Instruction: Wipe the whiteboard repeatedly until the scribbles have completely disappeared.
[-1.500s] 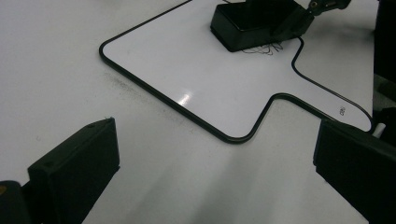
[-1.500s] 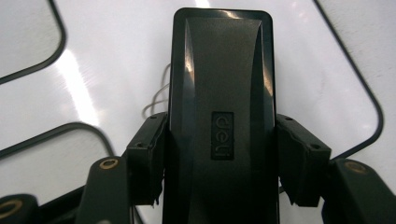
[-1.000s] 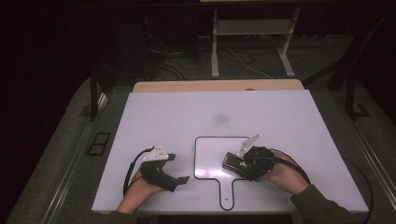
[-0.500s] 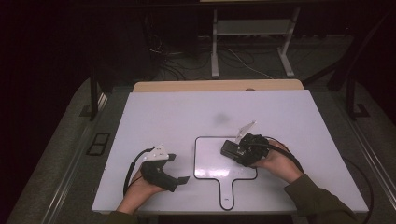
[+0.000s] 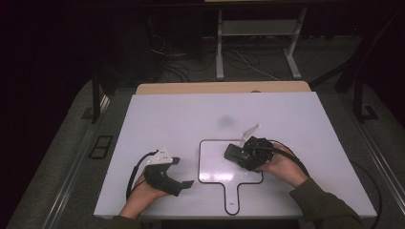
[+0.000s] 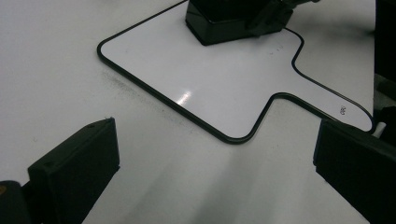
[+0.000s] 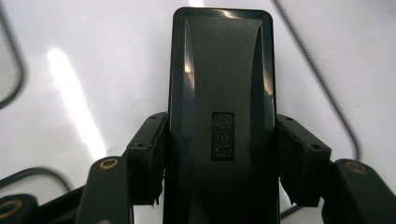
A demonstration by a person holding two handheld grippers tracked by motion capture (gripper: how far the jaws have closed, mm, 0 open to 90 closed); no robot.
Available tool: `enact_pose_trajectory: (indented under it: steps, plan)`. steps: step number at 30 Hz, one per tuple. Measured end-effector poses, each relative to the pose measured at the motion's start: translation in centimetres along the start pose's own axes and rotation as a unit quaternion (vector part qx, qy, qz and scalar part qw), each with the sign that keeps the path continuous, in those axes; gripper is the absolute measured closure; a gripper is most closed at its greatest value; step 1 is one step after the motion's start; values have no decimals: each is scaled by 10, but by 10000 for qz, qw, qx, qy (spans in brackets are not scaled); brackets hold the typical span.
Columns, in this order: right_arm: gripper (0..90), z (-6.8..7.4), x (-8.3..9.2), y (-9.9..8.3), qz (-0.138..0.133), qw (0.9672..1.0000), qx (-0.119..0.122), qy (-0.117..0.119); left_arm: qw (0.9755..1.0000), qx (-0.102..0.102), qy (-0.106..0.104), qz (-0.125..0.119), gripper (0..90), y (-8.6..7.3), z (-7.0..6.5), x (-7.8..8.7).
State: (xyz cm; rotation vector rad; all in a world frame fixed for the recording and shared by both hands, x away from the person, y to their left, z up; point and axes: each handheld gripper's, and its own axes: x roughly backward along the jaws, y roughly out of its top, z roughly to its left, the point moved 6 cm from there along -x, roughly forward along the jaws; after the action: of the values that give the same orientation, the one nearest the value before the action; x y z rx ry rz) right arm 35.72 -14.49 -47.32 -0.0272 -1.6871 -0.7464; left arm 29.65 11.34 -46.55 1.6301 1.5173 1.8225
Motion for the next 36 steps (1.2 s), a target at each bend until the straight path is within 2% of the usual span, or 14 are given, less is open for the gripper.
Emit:
enact_pose_trajectory:
  steps: [9,13,15,17,23,26,27,33,36]
  plan:
    - [389,26,5,-7,0,9996,220,163,10000,0,-12,12,0,0,-1,0]
    - [389,36,8,-10,18,9991,388,190,10000,-6,-13,14,0,0,-1,0]
    - [389,41,9,-11,-3,9990,352,259,10000,-10,-13,15,0,0,-1,0]
    - [389,41,10,-12,25,9988,432,210,10000,-15,-11,19,0,0,-1,0]
    - [389,35,8,-11,1,9991,377,215,10000,-10,-12,14,0,0,-1,0]
    - [389,29,7,-10,-10,9996,245,159,10000,-25,-16,28,0,0,-1,-1]
    - [389,23,7,-10,17,9997,224,49,10000,-22,-16,22,0,0,-2,-1]
    - [389,2,5,-9,16,9999,-54,-84,10000,-11,-15,19,0,0,-1,-1]
    - [389,3,6,-10,18,9999,-64,-79,10000,-8,-21,19,0,0,-1,-1]
